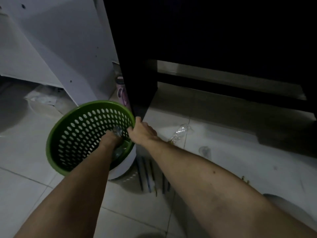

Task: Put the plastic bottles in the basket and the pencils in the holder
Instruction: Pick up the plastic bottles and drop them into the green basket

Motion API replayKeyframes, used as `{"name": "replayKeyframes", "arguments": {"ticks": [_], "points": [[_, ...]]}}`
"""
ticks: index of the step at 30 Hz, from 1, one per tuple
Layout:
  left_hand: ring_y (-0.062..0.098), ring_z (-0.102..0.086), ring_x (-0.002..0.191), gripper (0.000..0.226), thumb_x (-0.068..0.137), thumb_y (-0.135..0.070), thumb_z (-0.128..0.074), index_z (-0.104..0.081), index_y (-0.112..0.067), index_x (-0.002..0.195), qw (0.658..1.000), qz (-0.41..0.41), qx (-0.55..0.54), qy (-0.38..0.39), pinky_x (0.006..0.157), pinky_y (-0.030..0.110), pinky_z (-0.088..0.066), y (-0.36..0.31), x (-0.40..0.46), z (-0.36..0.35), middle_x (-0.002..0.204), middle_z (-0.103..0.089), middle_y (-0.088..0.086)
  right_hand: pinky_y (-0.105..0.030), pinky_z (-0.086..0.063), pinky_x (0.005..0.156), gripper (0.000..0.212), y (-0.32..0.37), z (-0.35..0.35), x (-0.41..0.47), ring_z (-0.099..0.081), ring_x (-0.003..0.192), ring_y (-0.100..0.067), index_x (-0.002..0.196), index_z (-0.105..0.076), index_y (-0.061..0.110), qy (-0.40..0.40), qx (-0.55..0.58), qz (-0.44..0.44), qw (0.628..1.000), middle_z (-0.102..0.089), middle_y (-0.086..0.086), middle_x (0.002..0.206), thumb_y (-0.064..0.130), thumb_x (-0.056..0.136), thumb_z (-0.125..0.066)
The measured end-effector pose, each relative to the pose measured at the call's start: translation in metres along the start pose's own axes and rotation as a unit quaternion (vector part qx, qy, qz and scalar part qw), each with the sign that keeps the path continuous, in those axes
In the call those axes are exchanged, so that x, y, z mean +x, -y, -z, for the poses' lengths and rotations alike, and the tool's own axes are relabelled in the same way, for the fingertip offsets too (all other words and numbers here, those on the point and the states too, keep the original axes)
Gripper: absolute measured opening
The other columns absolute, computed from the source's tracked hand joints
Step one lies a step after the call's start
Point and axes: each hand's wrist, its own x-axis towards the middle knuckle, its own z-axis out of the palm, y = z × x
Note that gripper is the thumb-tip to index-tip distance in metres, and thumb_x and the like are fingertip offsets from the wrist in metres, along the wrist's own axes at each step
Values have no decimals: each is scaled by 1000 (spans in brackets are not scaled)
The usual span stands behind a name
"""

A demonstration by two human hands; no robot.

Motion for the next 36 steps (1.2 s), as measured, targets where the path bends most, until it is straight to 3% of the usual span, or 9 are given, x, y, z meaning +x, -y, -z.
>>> {"name": "replayKeyframes", "arguments": {"ticks": [4, 8, 12, 18, 22, 26, 32, 36], "points": [[39, -61, 107, 47, 92, -33, -59, -58, 3, 123, 999, -35, 21, -18, 89, 40, -50, -14, -25, 3, 118, -63, 25, -42, -44, 79, 55, -13, 17, -14, -60, 112, -40, 137, -40, 15, -20, -12, -2, 1000, -59, -19, 128, 56, 101, -31], [41, -61, 107, 32, 94, -20, -51, -61, 2, 115, 981, -161, -20, -110, 79, 34, -46, -75, -54, 25, 116, -64, 25, -43, -42, 84, 55, -36, 46, -27, -58, 118, -41, 135, -46, 15, -73, -6, -20, 997, -58, -20, 133, 55, 102, -27], [43, -58, 109, 32, 90, -23, -53, -61, 0, 112, 942, -288, -6, -172, 93, 42, -50, -146, -94, 23, 115, -62, 25, -41, -45, 92, 52, -75, 86, -40, -58, 121, -39, 133, -54, 16, -112, -12, -51, 992, -59, -18, 135, 51, 102, -31], [32, -61, 107, 28, 91, -27, -57, -63, -9, 111, 935, -340, 13, -99, 92, 35, -49, -203, -136, -66, 114, -64, 17, -34, -44, 78, 37, -156, 119, -54, -61, 113, -33, 127, -56, 15, -134, -53, -125, 982, -62, -15, 126, 37, 101, -41], [34, -65, 97, 21, 89, -24, -58, -65, -7, 99, 944, -328, -1, -43, 83, 35, -51, -197, -142, -142, 100, -69, 17, -38, -48, 91, 39, -216, 109, -54, -57, 121, -35, 130, -53, 13, -102, -56, -175, 978, -58, -14, 133, 31, 96, -49], [36, -61, 109, 27, 89, -19, -59, -63, 0, 107, 941, -335, 29, 22, 96, 34, -44, -174, -138, -199, 110, -68, 22, -41, -48, 96, 41, -270, 86, -52, -55, 123, -35, 133, -50, 13, -61, -52, -246, 966, -56, -14, 134, 29, 95, -52], [31, -62, 110, 30, 90, -28, -58, -65, -8, 110, 946, -320, 46, 27, 91, 29, -43, -141, -114, -246, 111, -70, 15, -45, -43, 106, 60, -323, 38, -24, -45, 133, -37, 146, -33, 14, -33, -9, -294, 955, -48, -17, 144, 25, 93, -58], [33, -63, 107, 31, 89, -25, -60, -65, -4, 110, 947, -313, 37, 64, 91, 31, -50, -129, -107, -259, 112, -68, 19, -49, -43, 105, 68, -335, 11, -12, -46, 130, -37, 152, -20, 18, -48, 12, -303, 952, -48, -20, 143, 24, 95, -57]]}}
